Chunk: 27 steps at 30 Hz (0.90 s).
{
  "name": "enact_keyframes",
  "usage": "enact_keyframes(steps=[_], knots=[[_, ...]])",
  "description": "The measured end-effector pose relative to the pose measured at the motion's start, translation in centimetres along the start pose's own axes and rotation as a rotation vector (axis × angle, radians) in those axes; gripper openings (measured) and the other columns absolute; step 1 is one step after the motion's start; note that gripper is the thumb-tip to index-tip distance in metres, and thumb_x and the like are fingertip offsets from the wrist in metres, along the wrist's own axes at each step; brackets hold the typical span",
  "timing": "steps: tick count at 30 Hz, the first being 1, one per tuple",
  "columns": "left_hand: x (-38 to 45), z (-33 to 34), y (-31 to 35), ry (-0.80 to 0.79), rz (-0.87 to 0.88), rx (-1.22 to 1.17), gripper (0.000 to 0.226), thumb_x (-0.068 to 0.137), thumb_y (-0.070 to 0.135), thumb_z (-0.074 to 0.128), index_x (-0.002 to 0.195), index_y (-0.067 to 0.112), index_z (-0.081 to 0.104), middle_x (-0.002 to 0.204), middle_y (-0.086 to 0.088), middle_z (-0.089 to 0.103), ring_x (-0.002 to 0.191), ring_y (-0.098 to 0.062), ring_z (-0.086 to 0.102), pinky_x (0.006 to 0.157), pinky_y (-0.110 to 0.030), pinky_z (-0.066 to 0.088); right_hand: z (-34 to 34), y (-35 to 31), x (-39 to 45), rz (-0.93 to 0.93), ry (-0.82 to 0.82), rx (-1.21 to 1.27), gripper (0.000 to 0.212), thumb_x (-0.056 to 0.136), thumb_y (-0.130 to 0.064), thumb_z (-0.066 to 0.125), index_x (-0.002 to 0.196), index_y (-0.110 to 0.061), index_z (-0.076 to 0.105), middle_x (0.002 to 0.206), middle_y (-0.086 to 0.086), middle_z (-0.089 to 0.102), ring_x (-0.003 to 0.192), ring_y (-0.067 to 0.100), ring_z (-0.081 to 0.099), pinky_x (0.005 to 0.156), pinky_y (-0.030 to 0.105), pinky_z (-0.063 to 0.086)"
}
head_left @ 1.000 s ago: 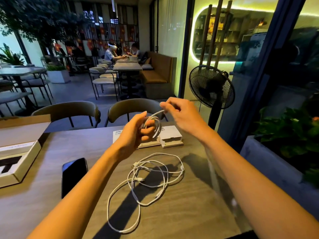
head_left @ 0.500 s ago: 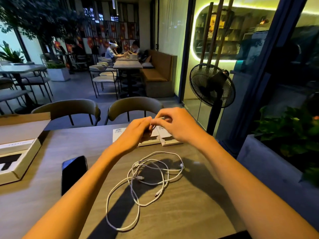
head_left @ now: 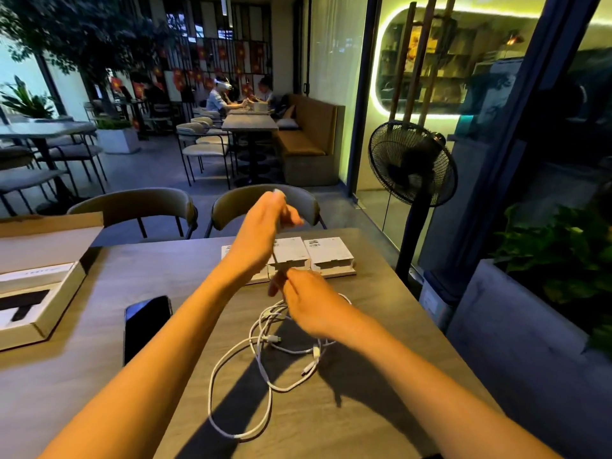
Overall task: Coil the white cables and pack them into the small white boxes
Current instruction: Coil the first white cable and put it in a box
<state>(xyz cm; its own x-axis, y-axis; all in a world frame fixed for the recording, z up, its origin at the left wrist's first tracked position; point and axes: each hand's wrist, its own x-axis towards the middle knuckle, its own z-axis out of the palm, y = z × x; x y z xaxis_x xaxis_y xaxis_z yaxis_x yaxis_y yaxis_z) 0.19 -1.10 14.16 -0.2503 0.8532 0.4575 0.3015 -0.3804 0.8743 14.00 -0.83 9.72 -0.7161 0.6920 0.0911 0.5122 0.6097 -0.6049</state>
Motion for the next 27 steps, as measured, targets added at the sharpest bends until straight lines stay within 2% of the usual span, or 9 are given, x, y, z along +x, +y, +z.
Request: enact_keyframes(steps=[3, 6, 11, 15, 17, 19, 20, 24, 27], knots=[[-1.4, 0.0, -1.7, -0.095, 0.071, 0.472, 0.029, 0.108, 0.028, 0.034, 0.102, 0.01, 0.055, 0.089, -0.006, 0.066, 0.084, -0.02, 0.065, 0.08, -0.035, 0.056, -2.2, -1.1, -0.9, -0.104, 0.091, -0.273, 0.018, 0.106, -0.016, 0.048, 0.115, -0.016, 0.064, 0.111, 0.011, 0.068, 0.1, 0.029, 0.063, 0.087, 0.045, 0.054], [-2.6, -0.2, -2.3, -0.244, 0.05, 0.546, 0.032, 0.106, 0.034, 0.037, 0.099, 0.016, 0.063, 0.086, 0.001, 0.065, 0.078, -0.012, 0.063, 0.073, -0.027, 0.053, -5.9, -0.9, -1.1, -0.233, 0.251, -0.457, 0.019, 0.106, -0.026, 0.052, 0.117, -0.024, 0.067, 0.105, 0.004, 0.069, 0.095, 0.021, 0.062, 0.076, 0.034, 0.046], [-2.6, 0.0, -1.8, -0.204, -0.174, 0.137, 0.047, 0.104, 0.039, 0.045, 0.07, 0.008, 0.051, 0.061, -0.005, 0.048, 0.059, -0.012, 0.048, 0.064, -0.026, 0.042, -9.9, 0.4, -0.4, -0.402, 0.258, -0.619, 0.022, 0.102, -0.027, 0.058, 0.118, -0.027, 0.073, 0.105, -0.004, 0.069, 0.096, 0.02, 0.051, 0.076, 0.031, 0.031], [-2.8, 0.9, 0.4, -0.14, -0.343, -0.201, 0.046, 0.103, 0.038, 0.042, 0.063, 0.015, 0.043, 0.059, -0.006, 0.033, 0.054, -0.015, 0.032, 0.052, -0.022, 0.033, -8.9, 1.4, 0.5, -0.489, 0.569, -0.699, 0.016, 0.092, -0.015, 0.073, 0.107, -0.019, 0.078, 0.09, 0.005, 0.073, 0.082, 0.028, 0.061, 0.067, 0.038, 0.044], [-2.9, 1.5, 0.7, -0.125, -0.399, -0.358, 0.053, 0.103, 0.038, 0.04, 0.053, 0.022, 0.037, 0.054, -0.001, 0.029, 0.051, -0.013, 0.025, 0.051, -0.026, 0.023, -7.2, 1.0, 0.6, -0.42, 0.616, -0.484, 0.02, 0.093, -0.01, 0.071, 0.111, -0.014, 0.077, 0.094, 0.009, 0.074, 0.083, 0.027, 0.065, 0.07, 0.033, 0.05], [-3.2, 2.1, 0.9, -0.122, -0.395, -0.432, 0.058, 0.105, 0.038, 0.037, 0.05, 0.022, 0.037, 0.047, 0.003, 0.031, 0.045, -0.011, 0.027, 0.049, -0.026, 0.021, -5.6, 0.1, 0.3, -0.254, 0.61, -0.109, 0.023, 0.098, -0.012, 0.065, 0.118, -0.014, 0.077, 0.103, 0.006, 0.077, 0.088, 0.015, 0.068, 0.079, 0.015, 0.051], [-3.3, 2.3, 0.9, -0.091, -0.381, -0.419, 0.059, 0.106, 0.039, 0.036, 0.049, 0.02, 0.038, 0.045, 0.003, 0.033, 0.043, -0.011, 0.03, 0.048, -0.025, 0.022, -5.0, -0.2, 0.2, -0.151, 0.575, 0.088, 0.023, 0.101, -0.013, 0.061, 0.118, -0.015, 0.077, 0.106, 0.004, 0.078, 0.091, 0.011, 0.07, 0.085, 0.015, 0.054], [-3.3, 3.1, 1.3, 0.199, -0.412, -0.31, 0.059, 0.107, 0.041, 0.03, 0.059, 0.015, 0.052, 0.042, 0.003, 0.053, 0.041, -0.005, 0.053, 0.042, -0.017, 0.042, -3.3, -1.1, 0.1, 0.111, 0.412, 0.751, 0.031, 0.106, -0.016, 0.047, 0.11, -0.02, 0.078, 0.105, 0.002, 0.078, 0.1, 0.016, 0.074, 0.095, 0.042, 0.06], [-3.3, 3.7, 1.4, 0.315, -0.373, -0.137, 0.057, 0.108, 0.04, 0.028, 0.073, 0.009, 0.06, 0.063, -0.006, 0.065, 0.063, -0.012, 0.063, 0.052, -0.018, 0.049, -2.0, -1.6, 0.0, 0.094, 0.48, 0.704, 0.024, 0.104, -0.032, 0.055, 0.11, -0.021, 0.076, 0.106, 0.0, 0.077, 0.101, 0.015, 0.071, 0.089, 0.036, 0.06]])
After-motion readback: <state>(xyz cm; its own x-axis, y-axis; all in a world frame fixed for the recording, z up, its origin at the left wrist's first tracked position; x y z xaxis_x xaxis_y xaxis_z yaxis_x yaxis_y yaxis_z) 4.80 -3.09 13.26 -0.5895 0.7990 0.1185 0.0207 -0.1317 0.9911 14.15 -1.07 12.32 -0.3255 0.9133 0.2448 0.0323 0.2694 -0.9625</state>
